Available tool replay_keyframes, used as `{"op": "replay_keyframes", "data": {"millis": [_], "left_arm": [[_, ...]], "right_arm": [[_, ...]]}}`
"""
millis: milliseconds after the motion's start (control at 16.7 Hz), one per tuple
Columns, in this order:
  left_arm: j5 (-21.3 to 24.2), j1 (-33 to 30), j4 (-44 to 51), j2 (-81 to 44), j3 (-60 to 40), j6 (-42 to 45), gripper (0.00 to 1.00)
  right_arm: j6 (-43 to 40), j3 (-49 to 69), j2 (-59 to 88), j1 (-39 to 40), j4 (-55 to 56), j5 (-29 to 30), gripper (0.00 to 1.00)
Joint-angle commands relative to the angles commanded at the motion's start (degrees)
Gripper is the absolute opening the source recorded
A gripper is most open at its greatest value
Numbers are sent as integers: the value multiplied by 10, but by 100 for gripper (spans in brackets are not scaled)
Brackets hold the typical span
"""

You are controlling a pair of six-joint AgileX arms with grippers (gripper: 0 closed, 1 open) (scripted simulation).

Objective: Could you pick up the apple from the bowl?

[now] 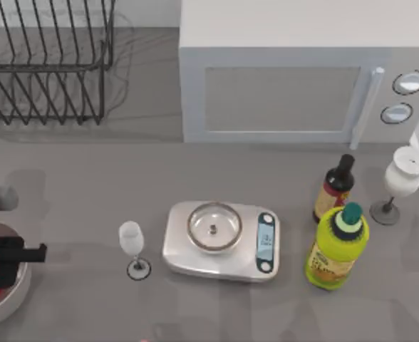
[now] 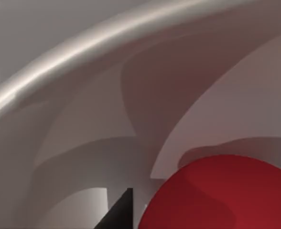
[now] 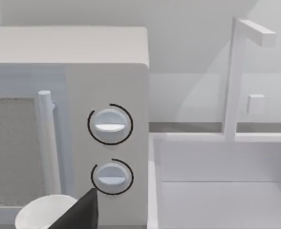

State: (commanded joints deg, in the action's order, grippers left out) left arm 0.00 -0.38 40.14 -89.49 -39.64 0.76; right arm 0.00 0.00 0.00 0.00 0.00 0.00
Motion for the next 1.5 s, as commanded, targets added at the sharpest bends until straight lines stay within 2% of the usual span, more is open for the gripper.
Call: {"op": "replay_keyframes", "data": {"millis": [480,780,960,1320,1500], "left_arm": [[0,0,0,0,0,0,0],[-2,2,41,7,-53,2,0],[-2,0,134,4,-144,0,0],[-2,-4,427,19,-408,-4,0],[-2,-6,536,34,-512,-6,0]], "right_arm": [[0,0,0,0,0,0,100],[0,0,0,0,0,0,100],[0,0,0,0,0,0,100],[0,0,0,0,0,0,100],[0,0,0,0,0,0,100]]}}
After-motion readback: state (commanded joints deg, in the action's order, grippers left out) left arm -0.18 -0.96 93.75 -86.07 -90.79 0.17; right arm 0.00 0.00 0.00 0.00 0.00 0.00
